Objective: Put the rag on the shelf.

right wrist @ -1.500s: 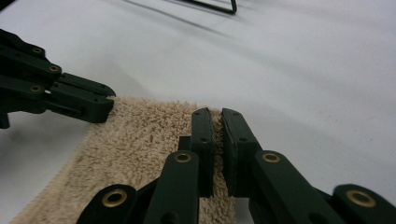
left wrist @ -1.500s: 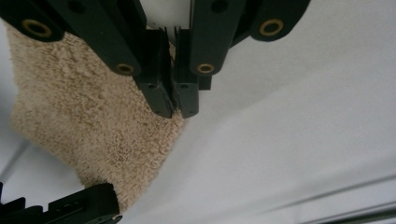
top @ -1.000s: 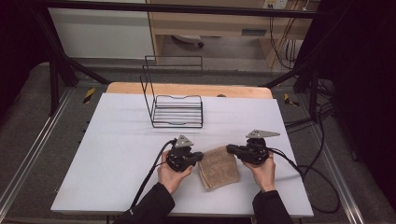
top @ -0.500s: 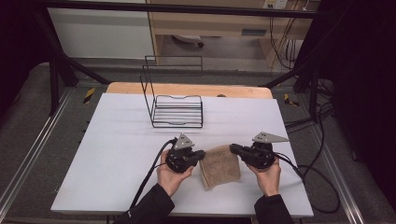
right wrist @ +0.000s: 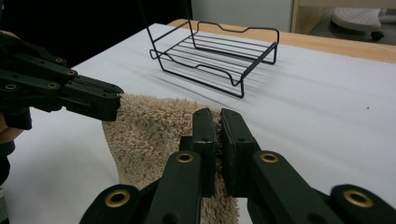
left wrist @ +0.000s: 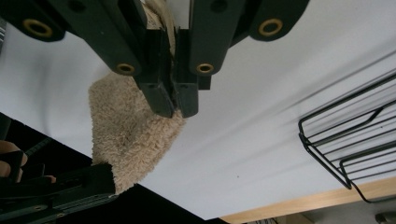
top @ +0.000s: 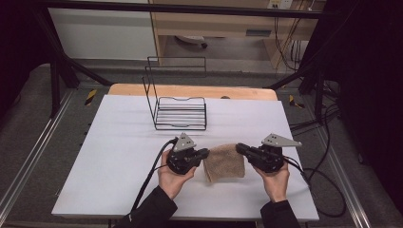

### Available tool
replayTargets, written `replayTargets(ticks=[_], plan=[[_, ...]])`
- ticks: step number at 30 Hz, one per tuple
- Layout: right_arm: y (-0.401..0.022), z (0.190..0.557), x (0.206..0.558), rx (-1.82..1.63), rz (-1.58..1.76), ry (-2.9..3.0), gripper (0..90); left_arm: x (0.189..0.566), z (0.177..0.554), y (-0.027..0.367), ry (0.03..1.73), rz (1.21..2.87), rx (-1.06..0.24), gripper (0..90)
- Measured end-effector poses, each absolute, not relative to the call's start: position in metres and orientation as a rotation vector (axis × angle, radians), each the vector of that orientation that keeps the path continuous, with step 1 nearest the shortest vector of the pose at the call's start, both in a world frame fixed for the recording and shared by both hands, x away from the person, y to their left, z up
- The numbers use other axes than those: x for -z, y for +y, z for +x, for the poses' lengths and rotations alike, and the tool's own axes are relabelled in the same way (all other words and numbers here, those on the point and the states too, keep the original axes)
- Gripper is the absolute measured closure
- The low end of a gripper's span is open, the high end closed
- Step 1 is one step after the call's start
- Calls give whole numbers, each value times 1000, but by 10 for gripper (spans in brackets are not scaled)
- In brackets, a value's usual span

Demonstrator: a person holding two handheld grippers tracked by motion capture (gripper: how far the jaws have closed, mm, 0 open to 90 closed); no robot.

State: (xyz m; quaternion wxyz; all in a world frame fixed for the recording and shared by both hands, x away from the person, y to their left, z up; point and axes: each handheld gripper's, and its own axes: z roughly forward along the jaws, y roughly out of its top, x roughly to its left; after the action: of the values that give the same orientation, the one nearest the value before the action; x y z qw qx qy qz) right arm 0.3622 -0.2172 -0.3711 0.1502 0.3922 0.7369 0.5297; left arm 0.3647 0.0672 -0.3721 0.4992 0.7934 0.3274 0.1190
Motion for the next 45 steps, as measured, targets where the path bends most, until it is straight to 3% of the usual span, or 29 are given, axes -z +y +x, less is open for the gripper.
replayTargets(ticks=[45], plan=[[-141,375,309,-1684,963,1869,855,306,380,142,774,1703,-495,862]])
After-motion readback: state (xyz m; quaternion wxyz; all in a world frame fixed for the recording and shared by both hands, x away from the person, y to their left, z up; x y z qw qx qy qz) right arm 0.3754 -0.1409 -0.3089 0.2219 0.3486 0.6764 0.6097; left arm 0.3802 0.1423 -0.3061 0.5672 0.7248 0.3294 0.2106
